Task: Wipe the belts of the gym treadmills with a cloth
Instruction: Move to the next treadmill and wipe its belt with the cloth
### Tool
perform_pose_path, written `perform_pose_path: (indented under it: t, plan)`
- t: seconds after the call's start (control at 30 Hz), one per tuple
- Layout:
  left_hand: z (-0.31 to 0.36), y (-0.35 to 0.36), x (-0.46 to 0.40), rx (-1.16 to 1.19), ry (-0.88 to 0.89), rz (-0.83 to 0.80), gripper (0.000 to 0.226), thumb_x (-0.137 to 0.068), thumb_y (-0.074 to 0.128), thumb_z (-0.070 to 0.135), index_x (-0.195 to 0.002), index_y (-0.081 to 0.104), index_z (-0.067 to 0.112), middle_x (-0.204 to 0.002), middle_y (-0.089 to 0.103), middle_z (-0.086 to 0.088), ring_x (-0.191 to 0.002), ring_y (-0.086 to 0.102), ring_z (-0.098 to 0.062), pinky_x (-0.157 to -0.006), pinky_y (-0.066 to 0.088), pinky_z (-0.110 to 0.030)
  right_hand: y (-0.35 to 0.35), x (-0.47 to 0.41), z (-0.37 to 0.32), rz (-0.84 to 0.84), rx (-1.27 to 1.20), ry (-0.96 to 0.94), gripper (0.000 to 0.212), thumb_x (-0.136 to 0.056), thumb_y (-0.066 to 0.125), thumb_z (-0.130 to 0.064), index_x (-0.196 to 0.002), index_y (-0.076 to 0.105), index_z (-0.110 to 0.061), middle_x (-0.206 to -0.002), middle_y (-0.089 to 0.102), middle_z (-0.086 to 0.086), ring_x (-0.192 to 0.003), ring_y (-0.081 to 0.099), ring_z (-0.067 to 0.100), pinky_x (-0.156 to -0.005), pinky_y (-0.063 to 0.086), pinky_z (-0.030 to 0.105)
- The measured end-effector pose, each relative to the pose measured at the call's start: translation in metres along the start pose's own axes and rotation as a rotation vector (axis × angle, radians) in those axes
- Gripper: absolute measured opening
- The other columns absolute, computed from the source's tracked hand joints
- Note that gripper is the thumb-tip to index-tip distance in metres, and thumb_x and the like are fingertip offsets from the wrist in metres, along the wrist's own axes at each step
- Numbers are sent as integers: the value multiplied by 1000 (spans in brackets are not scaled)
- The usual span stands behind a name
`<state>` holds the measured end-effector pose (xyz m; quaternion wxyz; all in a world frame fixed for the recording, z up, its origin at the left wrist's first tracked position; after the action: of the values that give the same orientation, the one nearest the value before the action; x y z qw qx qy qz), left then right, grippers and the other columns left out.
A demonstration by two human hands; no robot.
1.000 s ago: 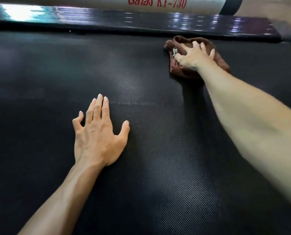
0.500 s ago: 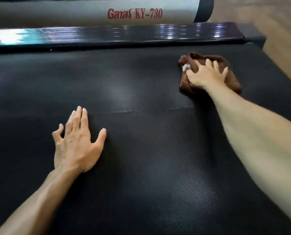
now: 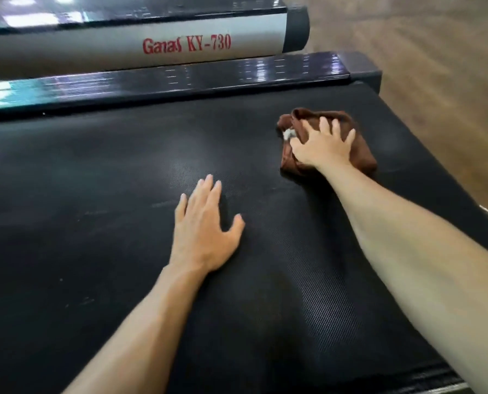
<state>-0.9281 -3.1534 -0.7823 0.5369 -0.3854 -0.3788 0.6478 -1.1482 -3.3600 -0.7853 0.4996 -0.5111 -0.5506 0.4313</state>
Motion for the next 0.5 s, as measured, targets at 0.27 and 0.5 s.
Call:
perform_pose_path:
  t: [0.27,0.5]
  plan:
    - [35,37,-17,-157,-3,-61,81,-98,30,62,-165,8,21,-172,-3,4,-157,-9,-9,-128,-5,-43,-3,62,77,-23,54,-277,74,-94,25,-79,-161,20,-49,-174,11,-5,-160,4,19,-128,0,55]
    - [38,42,-18,-194,-5,-58,90,-90,14,66,-164,1,17,-172,-8,4,-157,-10,-9,-127,-2,-43,-22,-70,66,6,-9,101,73,-98,24,-74,-164,21,-41,-174,8,4,-160,1,32,-124,-6,65]
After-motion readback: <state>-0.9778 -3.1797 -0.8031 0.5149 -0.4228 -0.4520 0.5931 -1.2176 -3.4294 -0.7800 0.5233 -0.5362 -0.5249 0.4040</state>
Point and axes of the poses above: each hand's wrist, its own x-axis away from the middle knuckle, its own y-axis out of the palm, z = x × y, the point moved 4 cm from there along -x, towards the middle knuckle
